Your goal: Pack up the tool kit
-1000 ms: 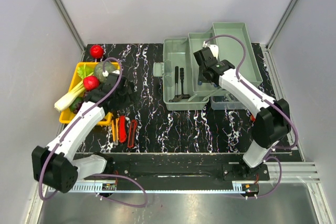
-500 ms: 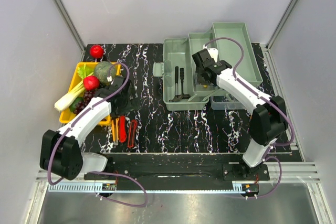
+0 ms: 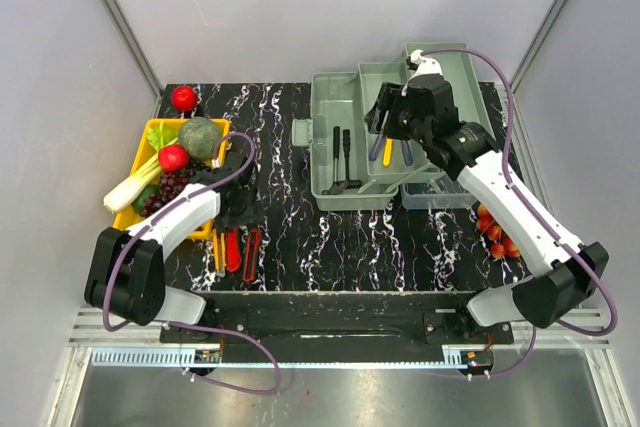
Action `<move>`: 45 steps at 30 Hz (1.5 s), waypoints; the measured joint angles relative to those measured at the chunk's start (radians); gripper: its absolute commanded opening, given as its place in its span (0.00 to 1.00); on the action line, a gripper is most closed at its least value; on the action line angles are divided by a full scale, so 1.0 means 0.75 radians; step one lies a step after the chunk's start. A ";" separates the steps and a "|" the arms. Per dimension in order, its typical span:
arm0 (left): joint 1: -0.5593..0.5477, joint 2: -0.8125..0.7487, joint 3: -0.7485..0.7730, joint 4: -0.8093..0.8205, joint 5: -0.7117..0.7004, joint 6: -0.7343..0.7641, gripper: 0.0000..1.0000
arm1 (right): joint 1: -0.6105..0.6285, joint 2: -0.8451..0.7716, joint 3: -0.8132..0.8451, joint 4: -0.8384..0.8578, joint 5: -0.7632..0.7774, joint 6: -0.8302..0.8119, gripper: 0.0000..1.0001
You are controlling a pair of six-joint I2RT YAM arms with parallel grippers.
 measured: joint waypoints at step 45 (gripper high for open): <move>-0.115 0.208 0.152 -0.059 0.128 0.198 0.00 | -0.002 -0.062 -0.220 0.196 -0.349 0.006 0.74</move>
